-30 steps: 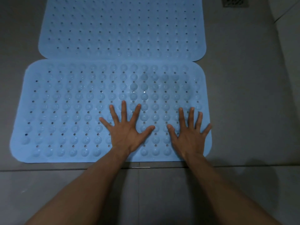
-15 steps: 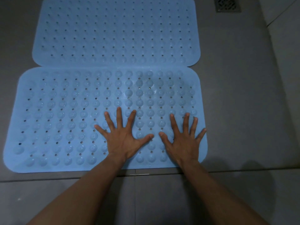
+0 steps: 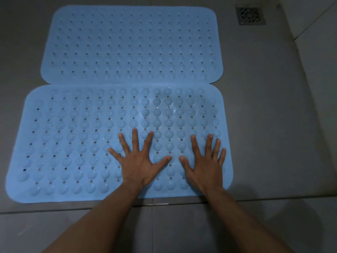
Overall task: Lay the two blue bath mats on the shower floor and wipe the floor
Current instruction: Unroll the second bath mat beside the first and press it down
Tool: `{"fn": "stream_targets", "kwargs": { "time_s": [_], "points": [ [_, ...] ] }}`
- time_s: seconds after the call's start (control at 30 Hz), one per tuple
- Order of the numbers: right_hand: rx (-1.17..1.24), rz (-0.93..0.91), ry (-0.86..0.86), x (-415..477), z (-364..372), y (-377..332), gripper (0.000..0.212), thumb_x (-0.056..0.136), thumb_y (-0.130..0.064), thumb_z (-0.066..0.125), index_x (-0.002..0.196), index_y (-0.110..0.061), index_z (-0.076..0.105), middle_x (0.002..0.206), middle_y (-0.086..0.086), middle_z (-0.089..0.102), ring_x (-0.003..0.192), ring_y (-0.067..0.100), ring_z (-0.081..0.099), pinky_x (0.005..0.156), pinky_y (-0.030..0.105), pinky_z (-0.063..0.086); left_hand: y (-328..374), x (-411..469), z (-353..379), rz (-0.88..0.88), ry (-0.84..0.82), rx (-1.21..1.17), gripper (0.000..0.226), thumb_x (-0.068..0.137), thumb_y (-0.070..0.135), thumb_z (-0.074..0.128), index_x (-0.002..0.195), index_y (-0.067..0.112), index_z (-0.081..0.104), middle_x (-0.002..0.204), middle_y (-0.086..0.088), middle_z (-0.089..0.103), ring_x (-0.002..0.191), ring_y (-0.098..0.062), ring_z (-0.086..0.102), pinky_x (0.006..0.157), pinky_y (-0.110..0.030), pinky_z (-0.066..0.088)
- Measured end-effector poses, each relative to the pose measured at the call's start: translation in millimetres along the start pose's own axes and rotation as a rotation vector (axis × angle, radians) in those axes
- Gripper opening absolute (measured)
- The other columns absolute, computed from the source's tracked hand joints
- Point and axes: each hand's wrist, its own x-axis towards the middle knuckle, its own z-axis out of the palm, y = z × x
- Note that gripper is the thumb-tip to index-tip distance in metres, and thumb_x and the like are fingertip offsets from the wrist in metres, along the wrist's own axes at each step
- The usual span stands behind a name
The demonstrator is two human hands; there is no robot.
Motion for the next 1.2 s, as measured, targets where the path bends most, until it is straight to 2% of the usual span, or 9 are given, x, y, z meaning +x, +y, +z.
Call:
{"fn": "stream_targets", "kwargs": {
  "time_s": [0.17, 0.4, 0.5, 0.63, 0.73, 0.87, 1.03, 1.2],
  "points": [
    [0.015, -0.014, -0.112, 6.7, -6.7, 0.9, 0.080, 0.091, -0.076, 0.016, 0.148, -0.043, -0.030, 0.154, 0.013, -0.042, 0.142, 0.037, -0.038, 0.116, 0.061, -0.014, 0.5, 1.1, -5.9, -0.002, -0.035, 0.008, 0.104, 0.064, 0.101, 0.004, 0.153, 0.049, -0.013, 0.162, -0.002, -0.028, 0.142, -0.042, -0.036, 0.104, -0.078, -0.010],
    [0.009, 0.006, -0.147, 5.4, -11.3, -1.4, 0.079, 0.090, -0.077, 0.011, 0.146, -0.043, -0.033, 0.154, 0.014, -0.042, 0.142, 0.038, -0.037, 0.115, 0.062, -0.016, -0.2, 1.3, -8.4, 0.011, -0.069, -0.006, 0.102, 0.065, 0.101, 0.004, 0.151, 0.050, -0.017, 0.160, -0.001, -0.033, 0.139, -0.042, -0.040, 0.103, -0.078, -0.014],
    [0.024, 0.023, -0.221, 8.9, -17.7, -2.6, 0.082, 0.090, -0.079, 0.017, 0.147, -0.044, -0.031, 0.153, 0.015, -0.042, 0.141, 0.039, -0.037, 0.114, 0.065, -0.014, -3.7, 1.2, -12.2, 0.032, -0.113, -0.033, 0.096, 0.069, 0.099, 0.005, 0.149, 0.052, -0.019, 0.159, 0.001, -0.035, 0.140, -0.040, -0.040, 0.103, -0.077, -0.014],
    [0.063, 0.079, -0.378, 13.0, -43.1, -9.2, 0.089, 0.087, -0.081, 0.030, 0.152, -0.045, -0.019, 0.158, 0.011, -0.035, 0.145, 0.038, -0.031, 0.113, 0.068, -0.008, -13.6, 2.9, -31.6, 0.065, -0.227, -0.066, 0.081, 0.081, 0.088, 0.009, 0.151, 0.053, -0.010, 0.163, 0.006, -0.025, 0.147, -0.038, -0.027, 0.109, -0.076, -0.007],
    [0.039, 0.102, -0.392, 7.8, -57.6, -25.3, 0.082, 0.092, -0.074, 0.029, 0.156, -0.040, -0.010, 0.163, 0.010, -0.026, 0.148, 0.036, -0.024, 0.114, 0.068, -0.005, -22.6, 5.2, -52.9, 0.081, -0.253, -0.115, 0.066, 0.095, 0.070, 0.015, 0.154, 0.048, -0.005, 0.167, 0.005, -0.008, 0.151, -0.036, -0.011, 0.114, -0.071, 0.007],
    [0.039, 0.024, -0.342, 2.1, -63.8, -48.6, 0.076, 0.099, -0.062, 0.031, 0.156, -0.035, -0.011, 0.164, 0.011, -0.022, 0.150, 0.034, -0.021, 0.115, 0.065, -0.006, -33.0, 4.2, -78.3, 0.119, -0.173, -0.163, 0.058, 0.104, 0.050, 0.021, 0.157, 0.042, -0.001, 0.168, -0.002, -0.001, 0.153, -0.034, 0.000, 0.118, -0.063, 0.010],
    [0.046, -0.013, -0.298, 6.8, -99.9, -67.3, 0.074, 0.102, -0.056, 0.032, 0.158, -0.032, -0.009, 0.165, 0.011, -0.017, 0.151, 0.032, -0.015, 0.118, 0.062, -0.002, -50.4, 8.5, -120.0, 0.125, -0.083, -0.164, 0.058, 0.104, 0.050, 0.022, 0.158, 0.039, 0.001, 0.167, -0.004, 0.001, 0.153, -0.031, -0.001, 0.119, -0.060, 0.006],
    [0.069, -0.035, -0.203, 19.3, -179.3, -79.8, 0.070, 0.102, -0.054, 0.034, 0.159, -0.027, 0.003, 0.166, 0.013, 0.000, 0.153, 0.031, 0.001, 0.120, 0.060, 0.009, -44.3, 20.5, -200.7, 0.174, 0.049, -0.149, 0.059, 0.104, 0.050, 0.024, 0.158, 0.038, 0.003, 0.167, -0.006, 0.004, 0.153, -0.031, 0.000, 0.120, -0.060, 0.008]
  ]
}}
